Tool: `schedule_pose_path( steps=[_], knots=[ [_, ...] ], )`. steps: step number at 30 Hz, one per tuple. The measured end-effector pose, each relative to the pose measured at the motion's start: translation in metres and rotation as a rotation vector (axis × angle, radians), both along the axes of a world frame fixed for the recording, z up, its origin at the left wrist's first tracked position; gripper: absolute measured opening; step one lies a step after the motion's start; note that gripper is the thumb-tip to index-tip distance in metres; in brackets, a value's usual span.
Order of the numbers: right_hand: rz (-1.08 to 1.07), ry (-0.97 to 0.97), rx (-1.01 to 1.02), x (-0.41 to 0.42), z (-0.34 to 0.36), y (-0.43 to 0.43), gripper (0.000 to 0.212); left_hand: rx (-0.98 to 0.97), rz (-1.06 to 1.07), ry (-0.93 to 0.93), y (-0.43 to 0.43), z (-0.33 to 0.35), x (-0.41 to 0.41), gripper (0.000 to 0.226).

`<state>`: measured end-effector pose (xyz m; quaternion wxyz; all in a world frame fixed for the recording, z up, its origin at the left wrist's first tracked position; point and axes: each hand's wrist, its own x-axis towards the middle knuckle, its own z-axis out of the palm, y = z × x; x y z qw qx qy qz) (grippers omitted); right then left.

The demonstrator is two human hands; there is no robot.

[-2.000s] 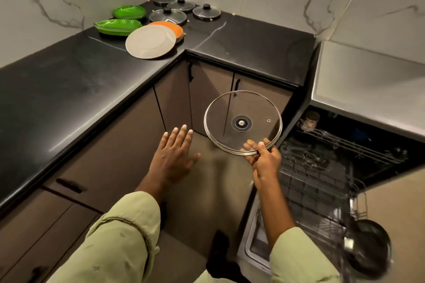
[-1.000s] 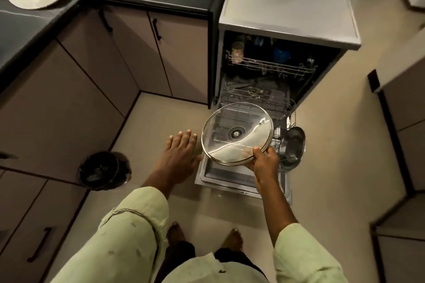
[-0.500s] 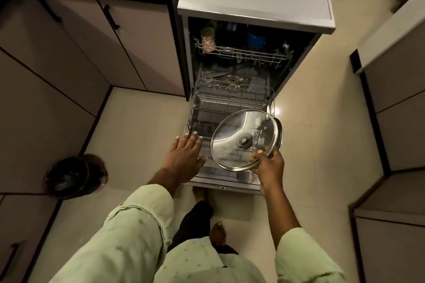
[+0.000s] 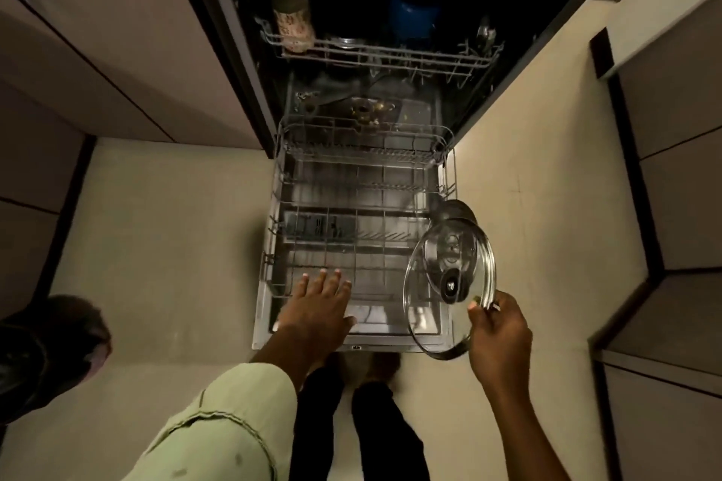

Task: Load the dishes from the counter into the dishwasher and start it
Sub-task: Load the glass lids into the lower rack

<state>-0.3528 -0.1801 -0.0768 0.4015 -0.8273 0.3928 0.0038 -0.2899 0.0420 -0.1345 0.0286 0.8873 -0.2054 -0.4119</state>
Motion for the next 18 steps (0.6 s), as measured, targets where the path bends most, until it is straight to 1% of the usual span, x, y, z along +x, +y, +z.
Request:
schedule_pose_path(
  steps=[3,6,8,18],
  knots=[
    [0.044,0.034,-0.066,0.015,-0.040,-0.017,0.015,-0.003,-0.014,0.024,-0.022,-0.051,0.021,0.068],
    [0.097,0.047,-0.123,0.028,-0.070,-0.032,0.017,0.021,-0.058,0.029,-0.044,-0.096,0.034,0.070],
    [0.107,0.053,-0.151,0.031,-0.088,-0.041,0.017,0.017,-0.052,0.054,-0.057,-0.124,0.040,0.070],
    [0.110,0.066,-0.230,0.038,-0.140,-0.066,0.014,0.056,0.050,0.189,-0.100,-0.227,0.060,0.076]
  ],
)
